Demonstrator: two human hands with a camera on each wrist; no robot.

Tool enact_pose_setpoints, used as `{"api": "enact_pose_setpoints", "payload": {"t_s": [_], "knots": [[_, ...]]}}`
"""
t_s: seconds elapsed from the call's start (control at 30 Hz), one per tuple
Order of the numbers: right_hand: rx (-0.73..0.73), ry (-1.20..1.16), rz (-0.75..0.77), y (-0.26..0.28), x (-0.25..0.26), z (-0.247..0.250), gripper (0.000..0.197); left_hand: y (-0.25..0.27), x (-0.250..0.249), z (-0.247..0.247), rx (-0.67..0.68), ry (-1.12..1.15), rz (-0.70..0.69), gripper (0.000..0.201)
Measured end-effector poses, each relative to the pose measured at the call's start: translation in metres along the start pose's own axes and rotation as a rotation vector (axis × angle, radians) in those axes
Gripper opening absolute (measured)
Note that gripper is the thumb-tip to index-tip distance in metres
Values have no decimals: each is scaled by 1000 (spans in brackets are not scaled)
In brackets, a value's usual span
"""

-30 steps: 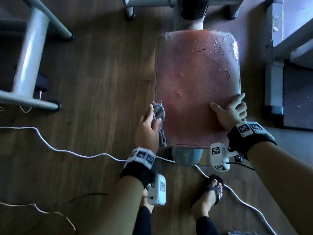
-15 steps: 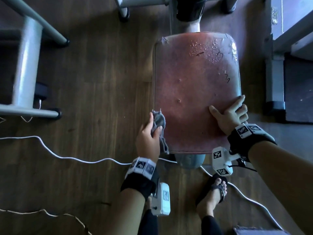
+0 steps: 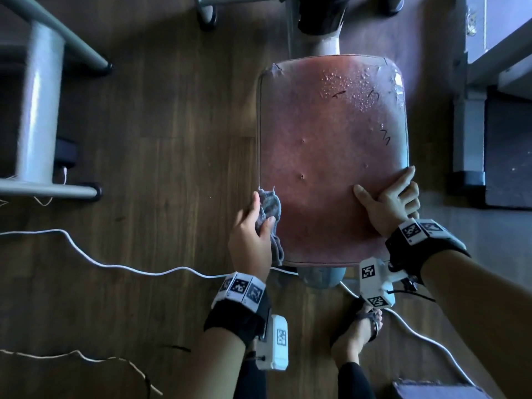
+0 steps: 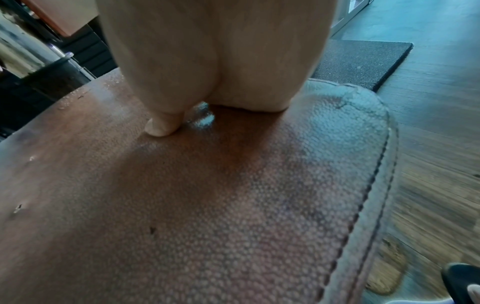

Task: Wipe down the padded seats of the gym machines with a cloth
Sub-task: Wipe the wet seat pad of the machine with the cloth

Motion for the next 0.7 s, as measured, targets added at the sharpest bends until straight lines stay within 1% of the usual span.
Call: {"api": "enact_pose_setpoints", "payload": {"t_s": [0.1,0.17,0.27,0.33,0.4,0.53,0.6,0.7], "knots": [[14,-5,1,-1,-1,0,116,-14,-1,-4,19,40,31,57],[12,-12,0,-2,0,1,116,-41,-7,-13,39,89,50,59],[12,-6,-3,-2,0,0,116,-87,-27,-26,87,102,79,58],[18,-7,-4,-3,0,0,116,-102,-37,-28,85,86,59,57],[19,-5,-4,-2,0,0,116,-95,-41,-25,77,86,46,57],[28,-4,-4,-2,0,1,117,-63,-27,-15,51,12,-10,57],[36,-3,-5,-3,-1,0,116,-68,-23,-18,54,22,0,57],[35,-5,-3,-4,-1,0,116,-92,-28,-23,84,79,48,56]]}}
Point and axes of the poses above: each hand's wrist, its own y-axis away from the middle knuckle, its own z-axis out of the back of the hand, x = y × z, the point moved 3 cm from there along -y, towards the middle knuckle, and after that the axes turned 6 degrees about -x, right-handed, at the moved point
